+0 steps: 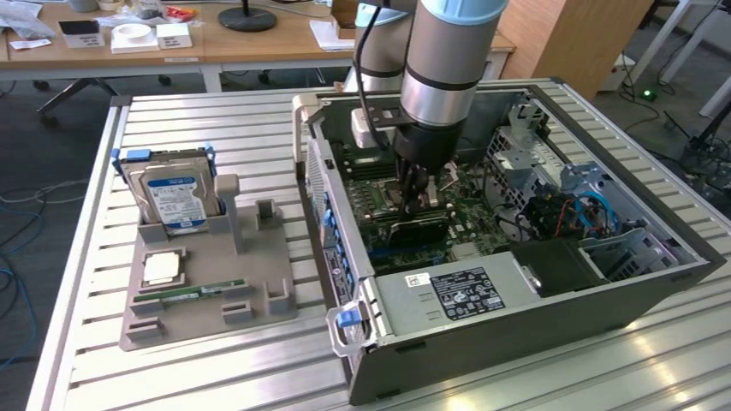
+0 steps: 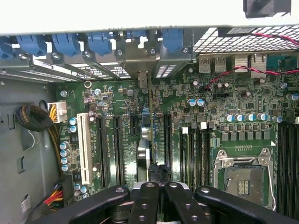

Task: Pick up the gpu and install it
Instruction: 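Press down on the gpu until it lock into place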

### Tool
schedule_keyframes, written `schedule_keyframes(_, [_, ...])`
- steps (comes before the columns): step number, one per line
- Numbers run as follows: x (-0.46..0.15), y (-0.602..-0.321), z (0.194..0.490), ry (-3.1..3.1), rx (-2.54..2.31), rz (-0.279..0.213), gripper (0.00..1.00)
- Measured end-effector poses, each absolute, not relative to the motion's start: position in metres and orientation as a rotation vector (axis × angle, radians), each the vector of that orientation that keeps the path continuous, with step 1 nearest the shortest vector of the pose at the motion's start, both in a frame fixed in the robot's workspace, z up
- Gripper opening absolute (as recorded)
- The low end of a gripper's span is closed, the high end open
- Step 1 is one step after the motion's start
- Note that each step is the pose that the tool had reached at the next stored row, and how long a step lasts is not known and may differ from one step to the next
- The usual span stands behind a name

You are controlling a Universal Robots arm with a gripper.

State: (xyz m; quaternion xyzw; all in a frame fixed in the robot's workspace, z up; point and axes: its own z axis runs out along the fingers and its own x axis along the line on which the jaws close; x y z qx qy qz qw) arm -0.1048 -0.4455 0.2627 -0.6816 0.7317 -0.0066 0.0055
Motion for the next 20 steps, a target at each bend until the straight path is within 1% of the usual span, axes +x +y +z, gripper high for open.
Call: schedule_keyframes(20, [-0.1066, -0.4455, 0.2615, 2.291, -2.134, -0.021, 0.11])
